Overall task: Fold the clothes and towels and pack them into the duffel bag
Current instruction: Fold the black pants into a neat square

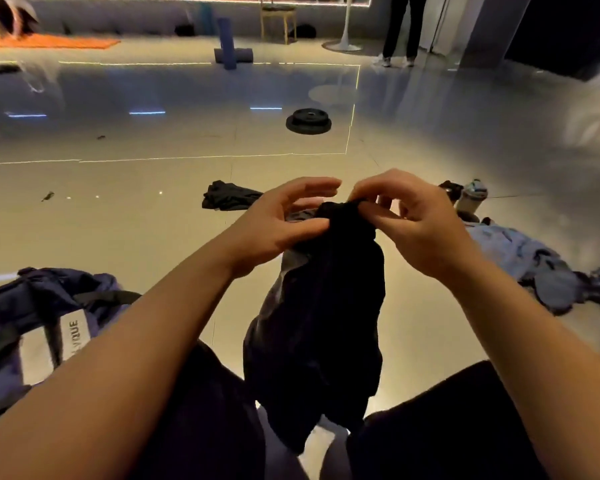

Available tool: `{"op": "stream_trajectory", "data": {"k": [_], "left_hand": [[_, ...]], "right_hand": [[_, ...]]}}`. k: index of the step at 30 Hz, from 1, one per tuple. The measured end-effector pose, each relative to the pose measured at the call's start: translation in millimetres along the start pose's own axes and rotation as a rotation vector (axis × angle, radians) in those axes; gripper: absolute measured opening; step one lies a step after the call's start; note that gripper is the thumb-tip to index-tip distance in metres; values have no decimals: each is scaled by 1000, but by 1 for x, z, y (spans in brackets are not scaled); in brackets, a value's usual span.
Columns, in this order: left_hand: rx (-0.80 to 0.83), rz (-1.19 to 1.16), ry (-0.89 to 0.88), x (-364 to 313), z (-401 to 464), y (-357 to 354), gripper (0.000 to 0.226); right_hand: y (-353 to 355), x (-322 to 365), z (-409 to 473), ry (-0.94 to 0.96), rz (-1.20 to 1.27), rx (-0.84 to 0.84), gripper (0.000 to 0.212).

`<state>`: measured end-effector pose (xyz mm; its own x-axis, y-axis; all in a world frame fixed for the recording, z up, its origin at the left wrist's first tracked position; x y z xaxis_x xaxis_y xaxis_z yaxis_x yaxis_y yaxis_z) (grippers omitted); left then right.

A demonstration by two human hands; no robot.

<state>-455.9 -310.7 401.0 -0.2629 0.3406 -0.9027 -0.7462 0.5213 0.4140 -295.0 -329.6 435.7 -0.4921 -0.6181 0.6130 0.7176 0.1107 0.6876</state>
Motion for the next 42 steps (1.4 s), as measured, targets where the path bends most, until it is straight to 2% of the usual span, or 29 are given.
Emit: {"op": "stream_trajectory", "data": {"k": [4, 7, 9, 11, 13, 14, 16, 19, 21, 24, 27, 28, 30, 32, 37, 40, 42], "left_hand": [[196, -151, 73, 4, -7, -10, 56], [207, -191, 66, 3, -2, -18, 44], [121, -135, 84, 6, 5, -15, 35], [8, -113, 109, 10, 10, -5, 29], [-137, -154, 117, 13, 11, 10, 24], [-218, -204, 116, 15, 11, 17, 23], [-375, -300, 119, 18, 7, 31, 23], [-533, -382, 159, 23, -2, 48, 21], [-589, -428, 181, 26, -8, 56, 15], [-629, -473, 191, 30, -16, 65, 8], [-668, -518, 217, 37, -25, 72, 8], [-689, -518, 230, 40, -28, 76, 8], [-737, -456, 268, 48, -36, 88, 15], [-751, -334, 329, 57, -43, 99, 24], [-638, -15, 544, 78, -53, 107, 33], [-577, 274, 569, 68, -48, 93, 21], [-402, 219, 518, 60, -34, 63, 13]], "right_hand": [[-9, 2, -2, 54, 61, 35, 16], [-14, -5, 0, 45, 86, 13, 16], [-15, -18, 3, -67, 187, -32, 21], [-20, -38, 2, -307, 460, -11, 19], [-40, -58, -2, -576, 641, 178, 28], [-50, -64, -4, -649, 626, 304, 39], [-66, -72, -4, -643, 541, 461, 57], [-70, -77, 3, -561, 462, 482, 68], [-68, -77, 6, -501, 383, 497, 60], [-74, -85, 5, -514, 268, 549, 13], [-82, -85, 10, -505, 218, 570, 27], [-80, -85, 14, -499, 201, 545, 24], [-73, -85, 20, -505, 214, 483, 11], [-65, -84, 26, -528, 250, 423, 11], [-57, -73, 31, -517, 291, 390, 17], [-55, -71, 30, -546, 309, 350, 17], [-59, -72, 27, -596, 311, 347, 16]]}}
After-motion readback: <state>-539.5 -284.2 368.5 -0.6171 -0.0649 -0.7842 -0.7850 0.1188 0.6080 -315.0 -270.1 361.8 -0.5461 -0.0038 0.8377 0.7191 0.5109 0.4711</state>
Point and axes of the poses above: each hand's wrist, its own z-axis towards the middle knuckle, its own y-axis out of the back of the hand, x = y × z, the point moved 6 cm from there along z, towards the middle knuckle, and after that the axes turned 12 degrees about x, right-handed, at the moved point
